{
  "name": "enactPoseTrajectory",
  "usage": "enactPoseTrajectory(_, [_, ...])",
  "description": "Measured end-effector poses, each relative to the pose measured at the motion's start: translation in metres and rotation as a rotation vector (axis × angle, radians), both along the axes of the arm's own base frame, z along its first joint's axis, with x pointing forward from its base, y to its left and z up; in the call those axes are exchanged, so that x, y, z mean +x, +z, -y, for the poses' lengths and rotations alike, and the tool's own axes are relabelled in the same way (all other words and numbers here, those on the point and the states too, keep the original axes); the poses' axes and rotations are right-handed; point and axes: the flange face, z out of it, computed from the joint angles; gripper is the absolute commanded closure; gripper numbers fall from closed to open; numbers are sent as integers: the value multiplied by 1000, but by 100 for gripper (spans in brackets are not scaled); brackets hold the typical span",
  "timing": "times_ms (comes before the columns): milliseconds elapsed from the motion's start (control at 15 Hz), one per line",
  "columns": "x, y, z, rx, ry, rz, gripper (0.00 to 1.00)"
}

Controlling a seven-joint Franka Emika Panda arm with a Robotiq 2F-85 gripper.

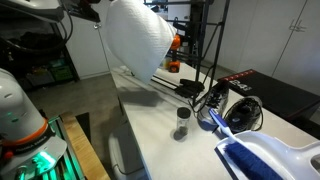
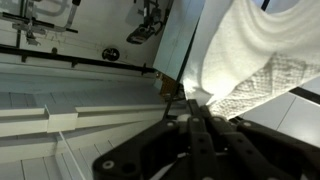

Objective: Hang the white paper on the black stand.

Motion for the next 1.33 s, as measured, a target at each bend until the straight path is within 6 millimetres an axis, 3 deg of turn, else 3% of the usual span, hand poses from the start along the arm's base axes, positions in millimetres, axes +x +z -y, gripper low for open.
enactPoseTrajectory(267, [38,-8,17,-82,1,13,100])
enactPoseTrajectory(667, [81,-60,29,-97,46,-141,100])
enactPoseTrajectory(867, [93,-77,28,-86,103,-229,100])
enactPoseTrajectory(1333, [106,-94,20,5,337,-456,100])
